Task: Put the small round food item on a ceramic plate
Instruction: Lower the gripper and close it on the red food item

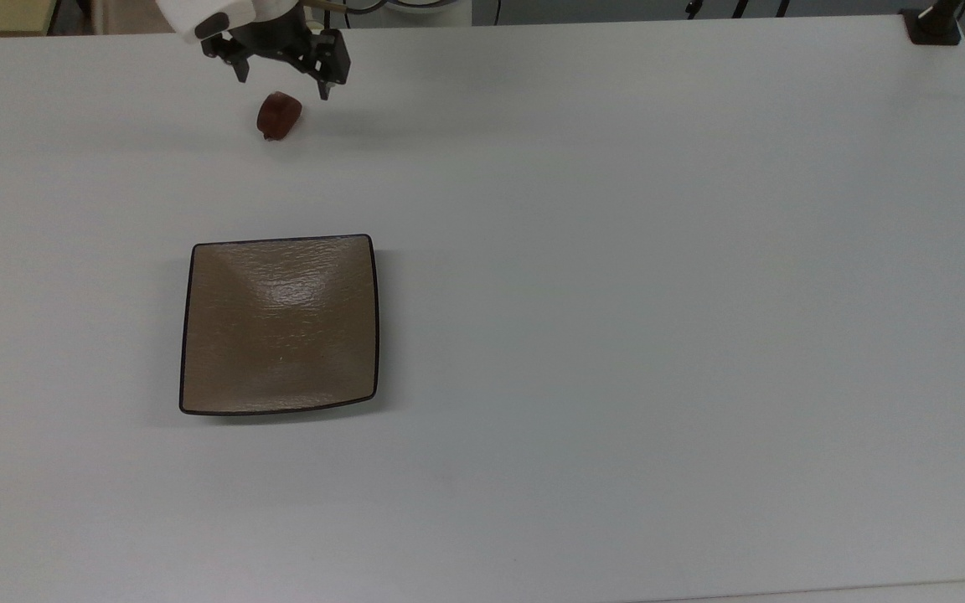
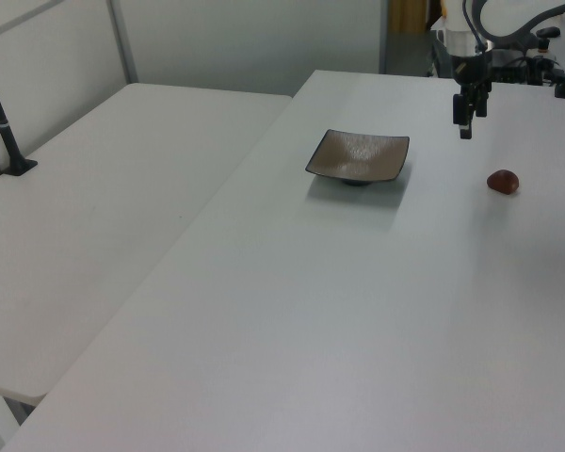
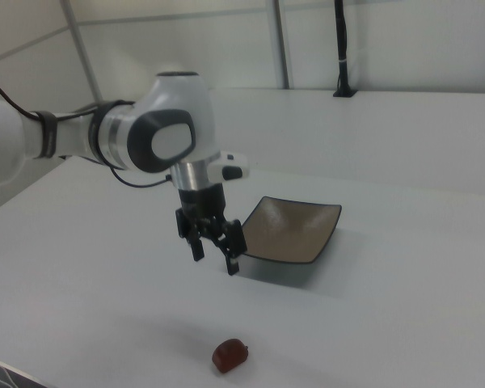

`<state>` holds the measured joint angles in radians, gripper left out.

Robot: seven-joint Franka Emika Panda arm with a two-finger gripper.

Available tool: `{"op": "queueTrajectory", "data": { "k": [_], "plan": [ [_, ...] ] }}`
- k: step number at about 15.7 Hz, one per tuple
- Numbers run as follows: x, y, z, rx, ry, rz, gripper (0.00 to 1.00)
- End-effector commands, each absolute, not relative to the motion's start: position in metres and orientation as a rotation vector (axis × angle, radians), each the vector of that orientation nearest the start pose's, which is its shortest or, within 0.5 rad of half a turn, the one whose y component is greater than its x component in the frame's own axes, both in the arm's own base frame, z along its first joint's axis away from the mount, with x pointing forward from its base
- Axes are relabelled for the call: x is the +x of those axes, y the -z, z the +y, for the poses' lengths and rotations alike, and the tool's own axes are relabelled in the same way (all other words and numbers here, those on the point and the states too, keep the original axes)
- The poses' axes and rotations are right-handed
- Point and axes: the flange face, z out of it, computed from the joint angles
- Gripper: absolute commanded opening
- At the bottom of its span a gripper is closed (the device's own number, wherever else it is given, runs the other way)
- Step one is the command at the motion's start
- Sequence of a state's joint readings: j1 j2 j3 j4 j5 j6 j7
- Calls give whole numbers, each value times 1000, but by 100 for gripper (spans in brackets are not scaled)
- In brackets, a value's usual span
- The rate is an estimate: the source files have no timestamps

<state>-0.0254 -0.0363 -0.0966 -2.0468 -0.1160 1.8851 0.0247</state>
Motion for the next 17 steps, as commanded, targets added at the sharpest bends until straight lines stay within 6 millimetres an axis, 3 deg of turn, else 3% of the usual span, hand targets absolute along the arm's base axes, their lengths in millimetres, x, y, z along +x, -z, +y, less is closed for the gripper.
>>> {"op": "queueTrajectory", "data": {
  "k": [1,6,9,14,15,16,17],
  "plan": [
    [501,-409,-94,-3225,-175,190,100],
    [481,-375,-126,-3203,-238,115,100],
    [473,-344,-134,-3195,-276,114,100],
    [474,-318,-136,-3195,-299,119,99],
    [473,-317,-137,-3194,-301,121,67],
    [473,-317,-137,-3195,-297,120,29],
    [474,-316,-137,-3197,-287,117,13]
  ]
}}
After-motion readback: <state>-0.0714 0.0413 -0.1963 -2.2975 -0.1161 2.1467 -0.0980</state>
